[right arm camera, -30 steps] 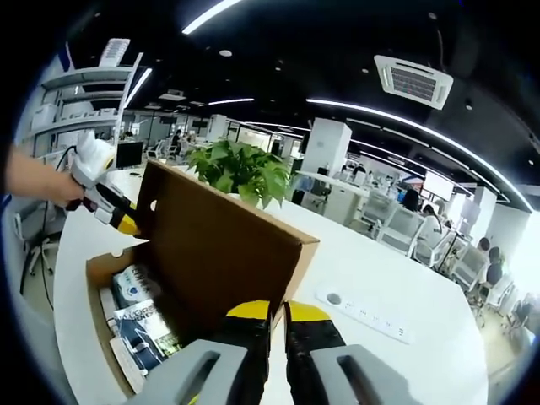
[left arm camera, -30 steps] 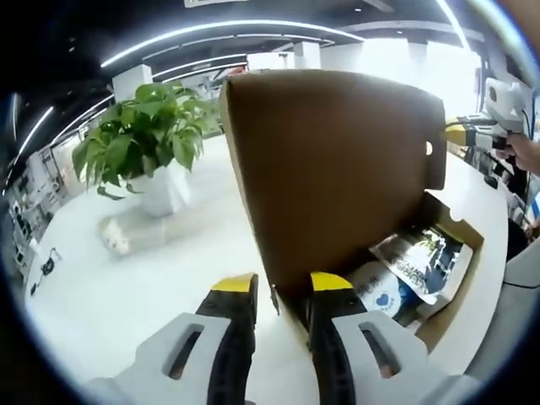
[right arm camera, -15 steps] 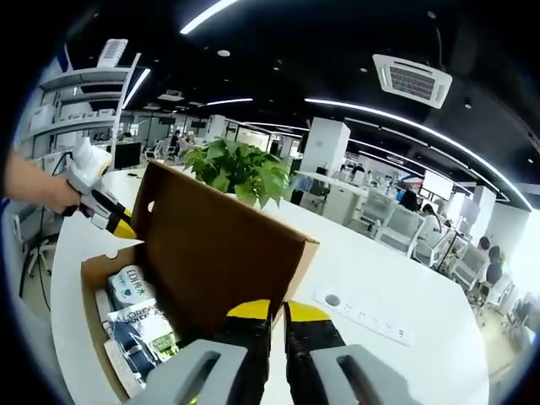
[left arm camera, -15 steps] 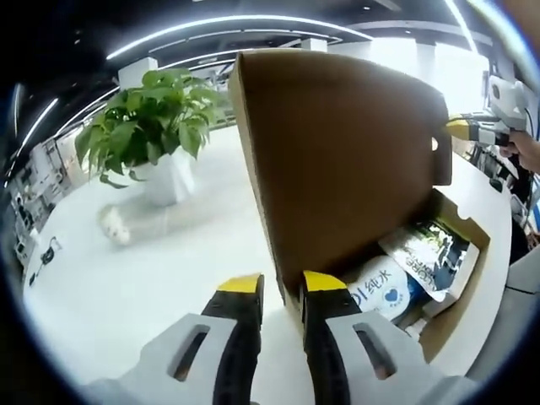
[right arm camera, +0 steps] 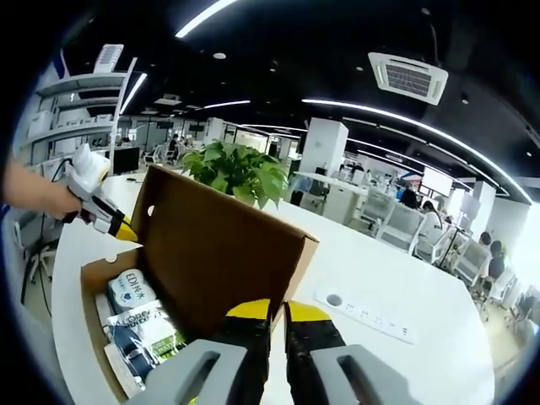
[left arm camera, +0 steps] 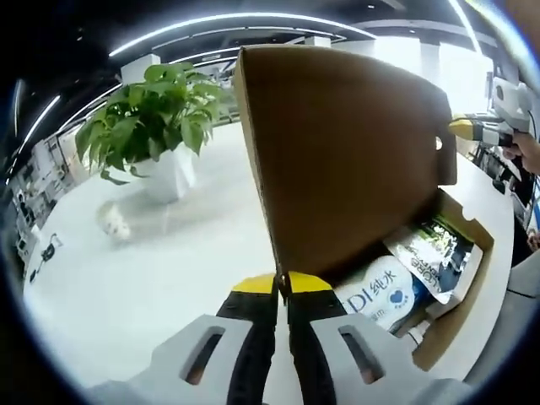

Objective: Operate the shoe box by opening the lid, removing the specified soft item, and placing it in the target area until the item is outside and the box remains undamaged.

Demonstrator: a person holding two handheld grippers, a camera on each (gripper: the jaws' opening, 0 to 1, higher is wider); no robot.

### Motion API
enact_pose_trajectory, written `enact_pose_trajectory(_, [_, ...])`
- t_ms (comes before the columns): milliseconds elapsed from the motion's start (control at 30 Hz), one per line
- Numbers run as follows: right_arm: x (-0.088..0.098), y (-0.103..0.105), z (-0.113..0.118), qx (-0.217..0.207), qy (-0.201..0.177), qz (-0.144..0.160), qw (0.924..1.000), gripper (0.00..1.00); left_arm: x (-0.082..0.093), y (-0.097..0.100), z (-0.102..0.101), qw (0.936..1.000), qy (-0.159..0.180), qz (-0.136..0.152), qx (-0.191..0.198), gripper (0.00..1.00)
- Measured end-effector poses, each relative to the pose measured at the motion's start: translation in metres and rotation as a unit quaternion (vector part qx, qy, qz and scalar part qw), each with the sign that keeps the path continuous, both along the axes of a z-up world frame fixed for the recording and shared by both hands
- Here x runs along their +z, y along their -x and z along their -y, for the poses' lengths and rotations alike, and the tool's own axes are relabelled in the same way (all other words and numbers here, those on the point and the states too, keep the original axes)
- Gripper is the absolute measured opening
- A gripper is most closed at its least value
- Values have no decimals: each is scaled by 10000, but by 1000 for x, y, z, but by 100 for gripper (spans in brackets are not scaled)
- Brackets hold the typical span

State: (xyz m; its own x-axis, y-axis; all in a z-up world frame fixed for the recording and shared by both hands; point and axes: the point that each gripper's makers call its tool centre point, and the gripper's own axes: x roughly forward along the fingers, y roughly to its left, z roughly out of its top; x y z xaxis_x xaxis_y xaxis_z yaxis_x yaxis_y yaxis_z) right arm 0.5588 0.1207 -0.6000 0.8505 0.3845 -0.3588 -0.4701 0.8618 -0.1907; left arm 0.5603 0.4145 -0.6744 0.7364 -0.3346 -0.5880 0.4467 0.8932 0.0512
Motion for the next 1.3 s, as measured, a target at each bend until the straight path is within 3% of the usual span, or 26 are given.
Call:
enact_pose_trajectory(767, [-54,28,5,-84,-67,-582,9983,5,0,-3,-2,9998,140,-74,84,1])
enact_pose_trajectory(1133, [-73,28,6,-207,-131,-818,9963,3,0,-5,-1,9998,156,-80,78,1])
enact_pose_trajectory(1300, [-76,26,5,-275,-327,-922,9948,0,0,-7,-2,9998,176,-93,77,1])
